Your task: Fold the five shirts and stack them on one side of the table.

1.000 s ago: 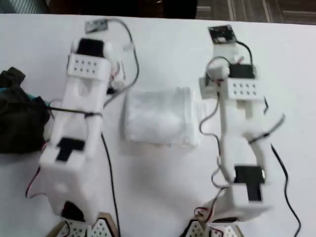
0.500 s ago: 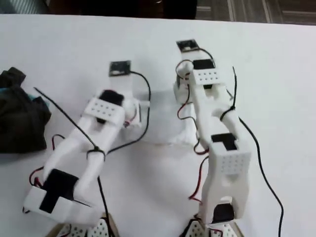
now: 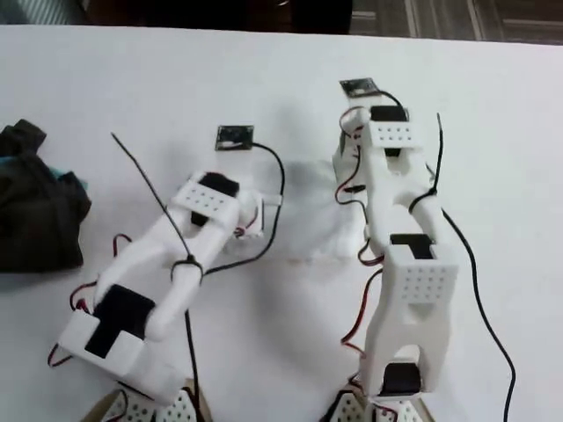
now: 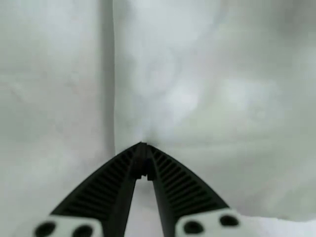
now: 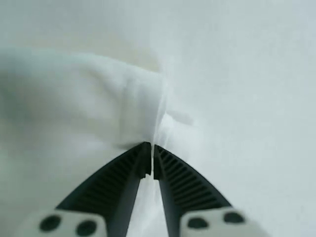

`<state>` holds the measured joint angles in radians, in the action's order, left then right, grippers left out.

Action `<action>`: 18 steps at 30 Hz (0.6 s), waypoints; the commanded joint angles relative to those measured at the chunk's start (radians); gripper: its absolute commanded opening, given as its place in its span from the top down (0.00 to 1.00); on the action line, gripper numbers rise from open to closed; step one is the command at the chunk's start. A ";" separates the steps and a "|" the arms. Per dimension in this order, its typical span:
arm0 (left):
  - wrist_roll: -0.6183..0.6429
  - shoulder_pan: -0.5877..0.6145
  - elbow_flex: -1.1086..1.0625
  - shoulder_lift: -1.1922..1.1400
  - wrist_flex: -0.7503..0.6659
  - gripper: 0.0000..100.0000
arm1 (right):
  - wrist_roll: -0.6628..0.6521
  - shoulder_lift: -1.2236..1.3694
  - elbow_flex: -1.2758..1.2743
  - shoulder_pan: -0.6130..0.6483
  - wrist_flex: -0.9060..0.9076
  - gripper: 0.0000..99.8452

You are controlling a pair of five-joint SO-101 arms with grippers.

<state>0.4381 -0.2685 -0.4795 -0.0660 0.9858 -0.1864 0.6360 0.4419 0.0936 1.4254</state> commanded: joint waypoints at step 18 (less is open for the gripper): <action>-0.255 0.120 -0.171 0.264 -0.035 0.97 | -0.009 0.154 0.233 -0.050 -0.038 0.98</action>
<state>0.2662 -0.1718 -0.6145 0.2102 1.0211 -0.1864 0.7940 0.6383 0.0829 1.4039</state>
